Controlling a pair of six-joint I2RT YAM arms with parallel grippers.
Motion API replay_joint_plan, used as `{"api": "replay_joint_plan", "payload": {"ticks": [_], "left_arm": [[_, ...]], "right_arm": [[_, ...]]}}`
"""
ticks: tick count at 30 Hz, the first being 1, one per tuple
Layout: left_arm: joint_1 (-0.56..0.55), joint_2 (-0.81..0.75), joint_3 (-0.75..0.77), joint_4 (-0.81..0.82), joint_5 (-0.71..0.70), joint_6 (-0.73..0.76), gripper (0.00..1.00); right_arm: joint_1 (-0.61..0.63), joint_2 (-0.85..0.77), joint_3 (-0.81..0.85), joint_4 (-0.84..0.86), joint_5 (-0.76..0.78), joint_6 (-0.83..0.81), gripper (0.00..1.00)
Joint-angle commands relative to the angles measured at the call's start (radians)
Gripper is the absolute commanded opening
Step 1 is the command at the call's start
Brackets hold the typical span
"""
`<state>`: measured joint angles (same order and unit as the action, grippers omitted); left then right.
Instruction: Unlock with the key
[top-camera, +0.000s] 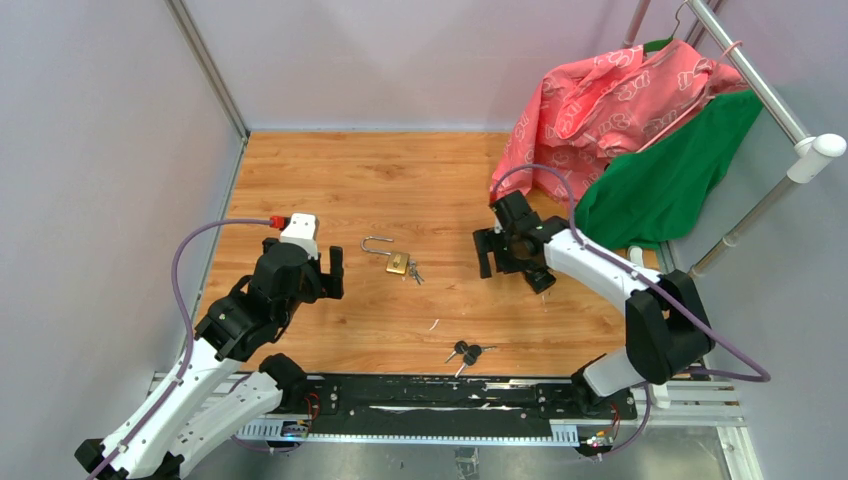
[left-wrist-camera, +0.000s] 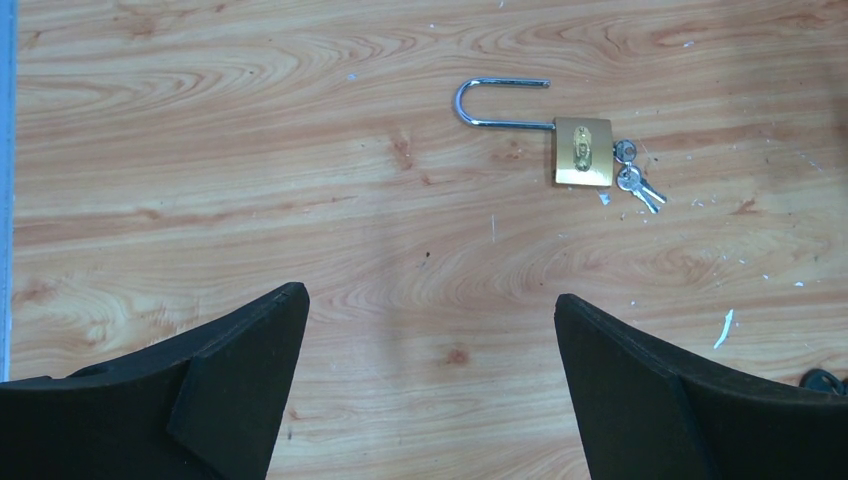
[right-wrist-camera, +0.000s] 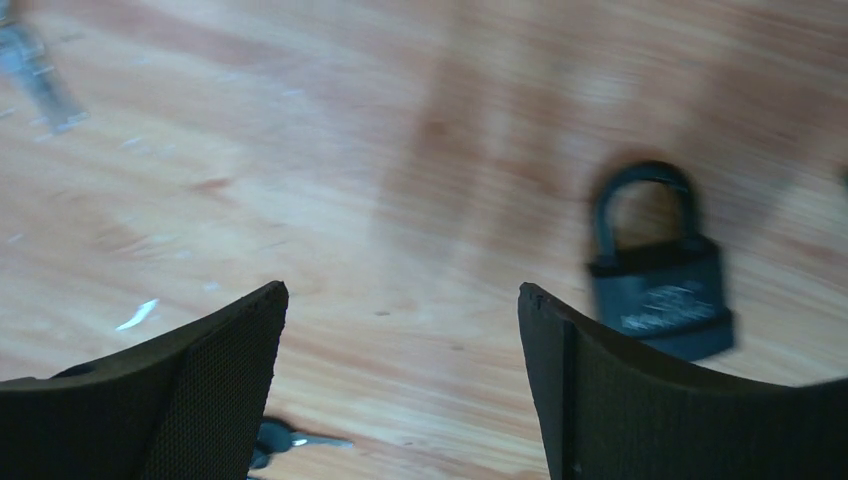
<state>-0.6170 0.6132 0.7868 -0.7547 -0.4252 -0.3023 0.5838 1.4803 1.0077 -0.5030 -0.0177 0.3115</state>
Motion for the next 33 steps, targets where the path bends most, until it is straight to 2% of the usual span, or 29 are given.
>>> {"api": "replay_joint_plan", "payload": {"ticks": [1, 9, 17, 22, 30, 33], "left_arm": [[0.006, -0.01, -0.008, 0.031, 0.019, 0.011, 0.98], [0.006, -0.008, -0.01, 0.033, 0.028, 0.008, 0.98], [0.006, 0.0, -0.011, 0.04, 0.047, 0.011, 0.98], [0.007, 0.016, -0.009, 0.04, 0.057, 0.014, 0.98], [0.006, 0.02, -0.01, 0.041, 0.059, 0.013, 0.98], [0.006, 0.026, -0.01, 0.043, 0.061, 0.013, 0.98]], "right_arm": [[-0.113, -0.051, -0.058, -0.015, 0.13, -0.061, 0.88], [-0.206, -0.083, -0.132, 0.009, 0.205, -0.042, 0.95], [-0.285, -0.054, -0.184, 0.077, 0.106, -0.041, 0.95], [-0.294, -0.008, -0.173, 0.087, 0.038, -0.051, 0.93], [-0.294, 0.051, -0.166, 0.077, 0.114, -0.054, 0.91], [-0.294, 0.044, -0.174, 0.075, 0.087, -0.052, 0.84]]}}
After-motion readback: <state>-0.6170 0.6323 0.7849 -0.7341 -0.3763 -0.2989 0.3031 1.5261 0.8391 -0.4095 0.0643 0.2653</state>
